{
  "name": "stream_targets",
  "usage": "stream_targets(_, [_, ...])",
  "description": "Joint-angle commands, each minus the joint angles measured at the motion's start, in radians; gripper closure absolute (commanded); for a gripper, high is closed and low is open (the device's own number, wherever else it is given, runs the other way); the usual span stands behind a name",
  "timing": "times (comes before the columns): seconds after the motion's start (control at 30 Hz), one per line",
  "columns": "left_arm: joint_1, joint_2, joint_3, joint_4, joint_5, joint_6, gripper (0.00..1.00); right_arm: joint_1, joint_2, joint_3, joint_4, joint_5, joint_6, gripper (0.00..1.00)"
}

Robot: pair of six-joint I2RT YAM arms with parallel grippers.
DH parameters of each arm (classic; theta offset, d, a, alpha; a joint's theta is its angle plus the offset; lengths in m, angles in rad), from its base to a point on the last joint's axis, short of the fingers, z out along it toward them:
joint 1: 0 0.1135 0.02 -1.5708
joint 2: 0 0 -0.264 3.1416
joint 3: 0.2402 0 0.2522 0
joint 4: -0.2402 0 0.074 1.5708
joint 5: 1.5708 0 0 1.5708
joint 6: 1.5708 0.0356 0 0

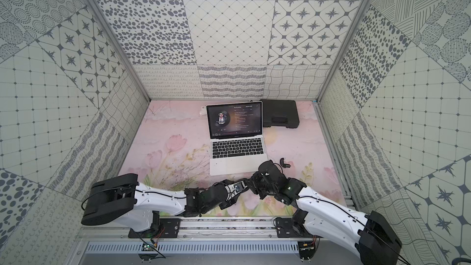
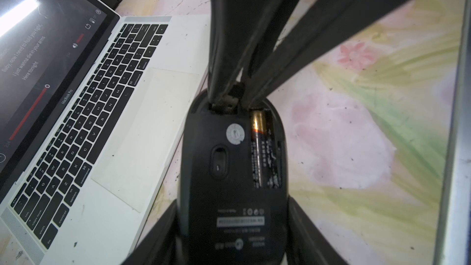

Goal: Remove the wireless mouse receiver from the laptop
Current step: Insert the USB plug into the mouse.

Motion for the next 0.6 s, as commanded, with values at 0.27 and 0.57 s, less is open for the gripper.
stream_targets(0.27, [-0.049, 0.047, 0.051, 0.056, -0.044, 0.063, 1.0, 0.003, 0.056, 0.022, 0.018, -0.036, -0.007, 1.0])
stream_targets(0.57, [-0.055, 0.06, 0.059, 0.055, -0.035, 0.07, 1.0, -0.001, 0.092, 0.044, 0.038, -0.06, -0.022, 0.86])
